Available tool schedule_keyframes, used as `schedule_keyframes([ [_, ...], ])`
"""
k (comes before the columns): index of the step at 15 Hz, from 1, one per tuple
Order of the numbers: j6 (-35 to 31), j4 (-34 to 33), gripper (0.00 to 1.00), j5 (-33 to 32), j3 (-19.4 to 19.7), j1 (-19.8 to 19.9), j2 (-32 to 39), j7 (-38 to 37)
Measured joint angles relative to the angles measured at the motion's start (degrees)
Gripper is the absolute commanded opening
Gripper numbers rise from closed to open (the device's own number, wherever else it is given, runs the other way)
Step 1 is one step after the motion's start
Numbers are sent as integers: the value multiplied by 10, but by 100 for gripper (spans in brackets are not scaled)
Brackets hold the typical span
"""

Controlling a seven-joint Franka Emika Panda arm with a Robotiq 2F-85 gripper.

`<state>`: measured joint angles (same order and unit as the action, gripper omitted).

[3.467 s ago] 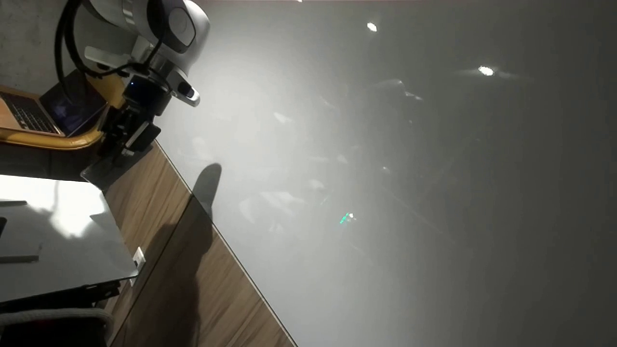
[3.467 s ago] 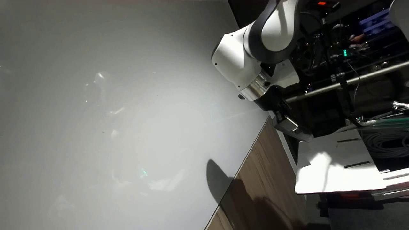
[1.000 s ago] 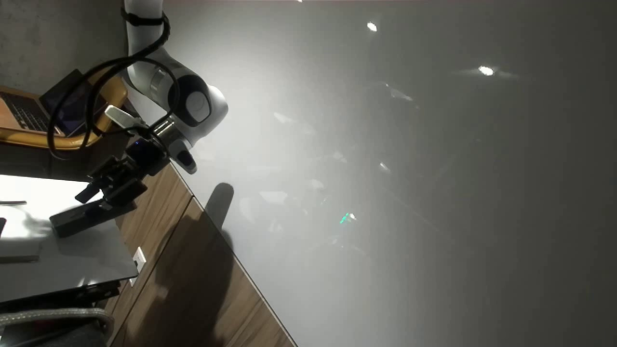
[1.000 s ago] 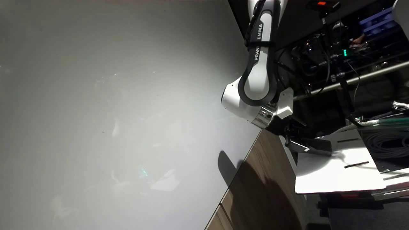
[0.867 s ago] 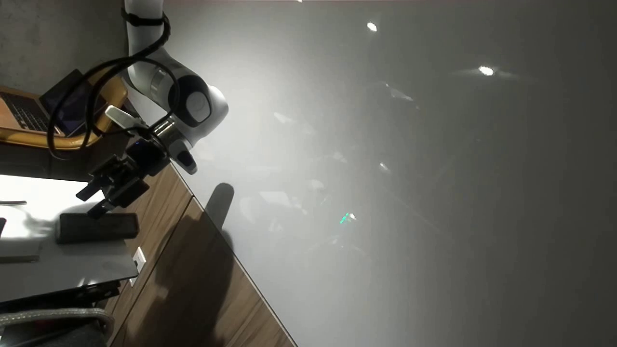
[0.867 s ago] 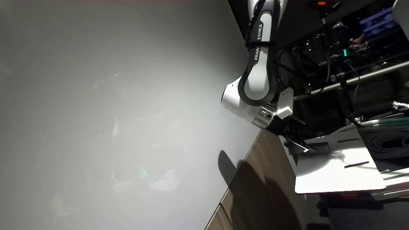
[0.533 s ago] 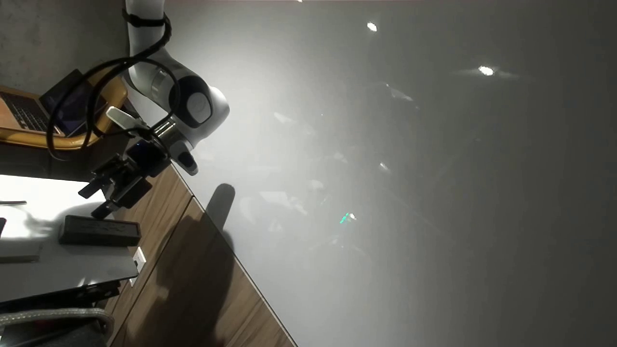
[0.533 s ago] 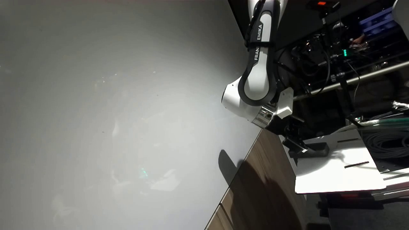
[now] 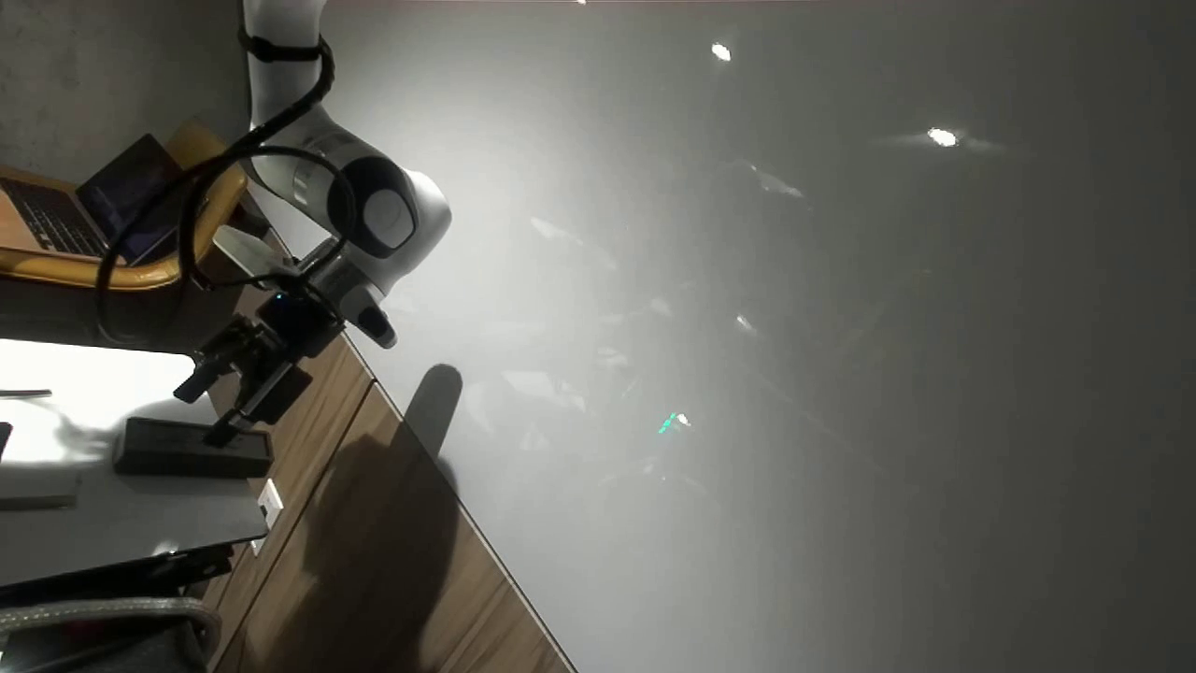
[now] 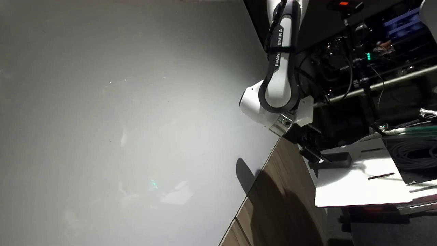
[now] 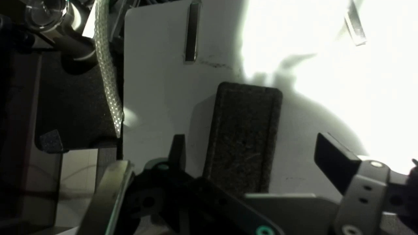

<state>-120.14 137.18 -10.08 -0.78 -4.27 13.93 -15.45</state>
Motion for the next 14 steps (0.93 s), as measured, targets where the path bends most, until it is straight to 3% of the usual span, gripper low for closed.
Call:
schedule_keyframes([
  [7,-97,20,100,-13,16,22,4,55],
  [14,-104,-2,100,8,-13,5,8,76],
])
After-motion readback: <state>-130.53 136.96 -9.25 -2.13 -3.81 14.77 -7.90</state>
